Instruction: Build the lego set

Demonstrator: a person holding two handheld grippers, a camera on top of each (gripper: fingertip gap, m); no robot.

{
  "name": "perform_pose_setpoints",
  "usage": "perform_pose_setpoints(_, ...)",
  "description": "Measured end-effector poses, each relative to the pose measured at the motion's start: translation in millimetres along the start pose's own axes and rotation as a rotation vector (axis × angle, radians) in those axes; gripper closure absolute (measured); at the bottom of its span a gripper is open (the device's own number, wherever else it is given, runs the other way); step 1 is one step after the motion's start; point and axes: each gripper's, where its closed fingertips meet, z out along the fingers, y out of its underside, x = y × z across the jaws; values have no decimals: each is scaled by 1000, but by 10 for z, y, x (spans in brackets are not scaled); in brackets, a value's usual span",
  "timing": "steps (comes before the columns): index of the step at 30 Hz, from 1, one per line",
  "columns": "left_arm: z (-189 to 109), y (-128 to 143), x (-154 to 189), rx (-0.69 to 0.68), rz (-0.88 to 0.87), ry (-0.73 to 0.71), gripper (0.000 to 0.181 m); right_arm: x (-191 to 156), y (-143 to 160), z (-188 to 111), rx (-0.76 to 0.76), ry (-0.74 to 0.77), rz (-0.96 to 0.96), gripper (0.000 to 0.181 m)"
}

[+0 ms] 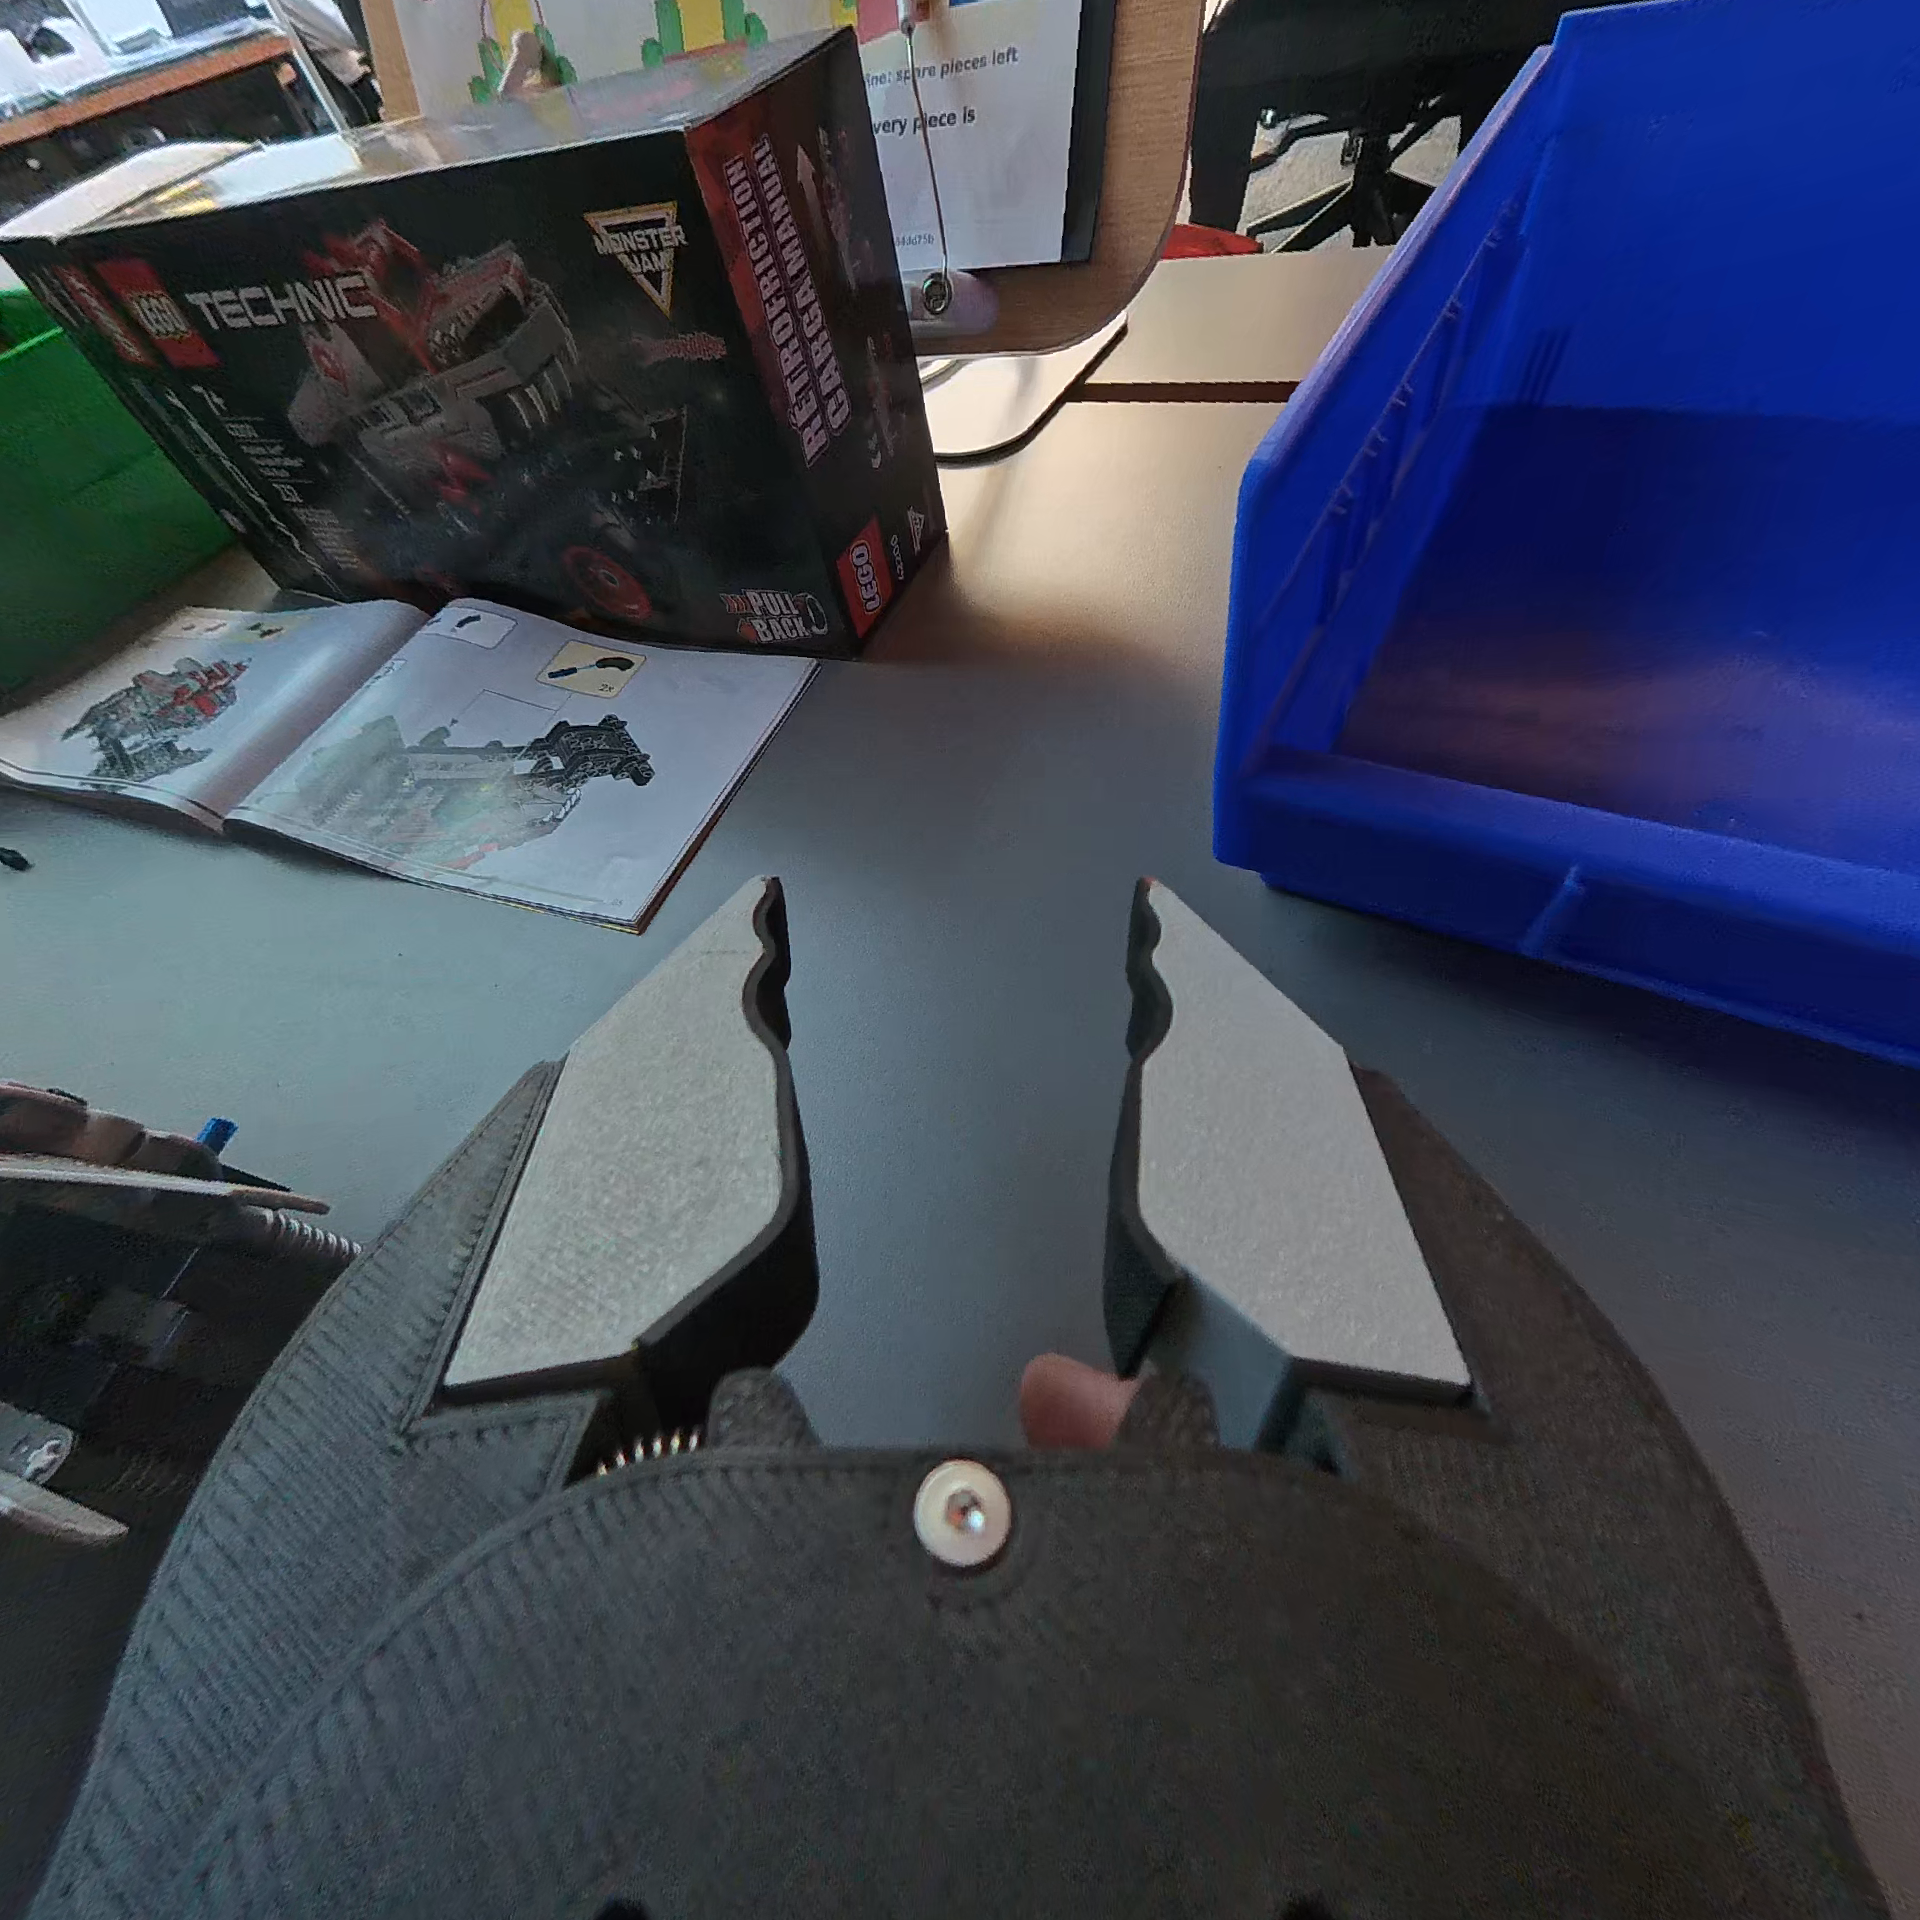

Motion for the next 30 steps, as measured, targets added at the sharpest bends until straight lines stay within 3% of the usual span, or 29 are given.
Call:
perform_pose_setpoints(3, -1, 67, 27, 1, -51, 38, 138, -1, -1, -1, 2, -4, 3, 118)
perform_pose_setpoints(6, -98, 360, 16, -119, -136, 30, 138, -2, -6, -5, 6, -6, 5, 118)
perform_pose_setpoints(9, -237, 480, 277, -155, -212, 160, 151, -4, -7, -7, 8, -7, 5, 117)
perform_pose_setpoints(12, -338, 566, 440, -199, -204, 219, 140, -6, -4, -4, 6, -6, 2, 117)
perform_pose_setpoints(16, -449, 502, 280, -141, -265, 136, 139, -7, -9, -9, 12, -3, -2, 117)
perform_pose_setpoints(20, -508, 360, -335, -20, -404, -137, 144, -10, -15, -15, 17, -3, -5, 117)
perform_pose_setpoints(22, -477, 268, -532, 15, -378, -225, 142, -11, -24, -21, 24, -2, -8, 117)
perform_pose_setpoints(25, -323, 251, -716, -68, -317, -313, 143, -12, -34, -32, 33, -2, -9, 117)
perform_pose_setpoints(30, -84, 376, -822, -211, -339, -307, 138, -22, -58, -55, 53, -9, -10, 117)
